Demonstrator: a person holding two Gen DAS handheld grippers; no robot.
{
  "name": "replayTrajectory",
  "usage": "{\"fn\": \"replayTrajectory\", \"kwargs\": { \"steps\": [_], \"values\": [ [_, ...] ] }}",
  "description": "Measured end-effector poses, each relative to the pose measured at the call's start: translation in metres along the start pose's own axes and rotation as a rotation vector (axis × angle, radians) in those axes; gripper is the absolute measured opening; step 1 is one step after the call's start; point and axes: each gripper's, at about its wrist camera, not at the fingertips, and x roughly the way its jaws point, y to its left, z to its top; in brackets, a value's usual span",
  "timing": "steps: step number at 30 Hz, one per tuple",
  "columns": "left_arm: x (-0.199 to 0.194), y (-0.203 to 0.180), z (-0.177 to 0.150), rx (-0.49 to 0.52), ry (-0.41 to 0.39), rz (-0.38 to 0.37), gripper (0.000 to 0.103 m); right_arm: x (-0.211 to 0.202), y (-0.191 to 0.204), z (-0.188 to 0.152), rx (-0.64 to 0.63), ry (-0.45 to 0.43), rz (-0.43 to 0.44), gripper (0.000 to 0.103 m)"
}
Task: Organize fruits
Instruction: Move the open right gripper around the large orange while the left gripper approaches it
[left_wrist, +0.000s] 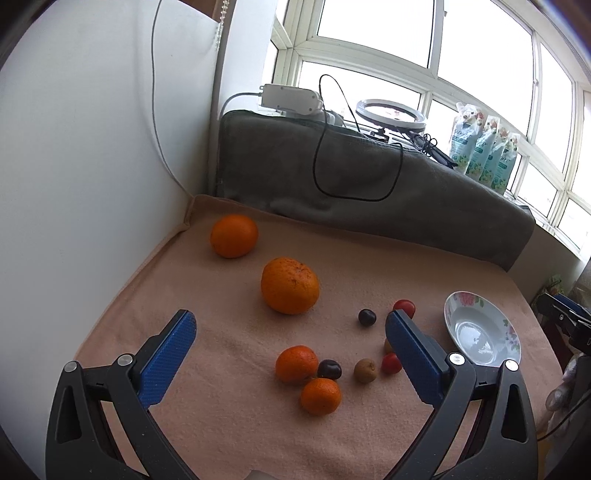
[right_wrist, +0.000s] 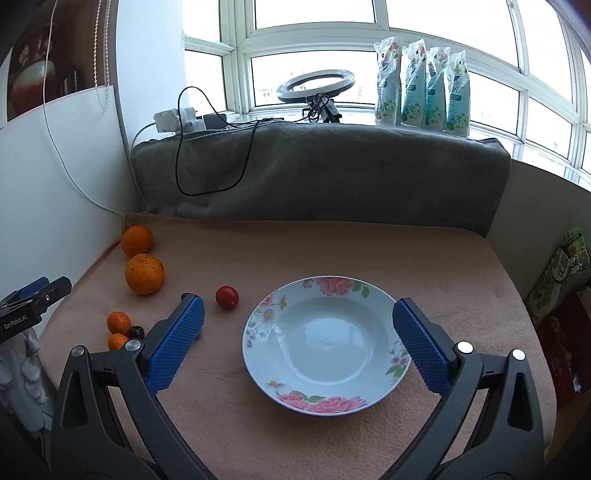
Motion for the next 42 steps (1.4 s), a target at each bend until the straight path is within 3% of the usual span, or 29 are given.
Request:
{"fn": "replayTrajectory", "kwargs": {
  "steps": [7,14,26,28,42],
  "values": [
    [0.021,0.009,-0.004,-0.015,0.042,-0.024,0.095,0.028,0.03,0.015,-0.032,0.032,0.111,0.103],
    [0.042,0.02,-0.007,-0.035,0.091,-0.057,0.09,0.073,0.056,0.026,-0.031,0.143,0.206,0.103],
    [0.076,0.027,0.001,-0.049,0.144,-0.103,0.085,0.147,0.089,0.042,0.078,0.324,0.375,0.103],
    [0.084,0.028,0.001,-0.055,0.162,-0.111,0.079,0.159,0.096,0.043,0.099,0.356,0.401,0.1],
    [0.118,0.03,0.002,-0.089,0.231,-0.173,0.071,0.222,0.131,0.033,0.196,0.523,0.54,0.086]
  ]
}}
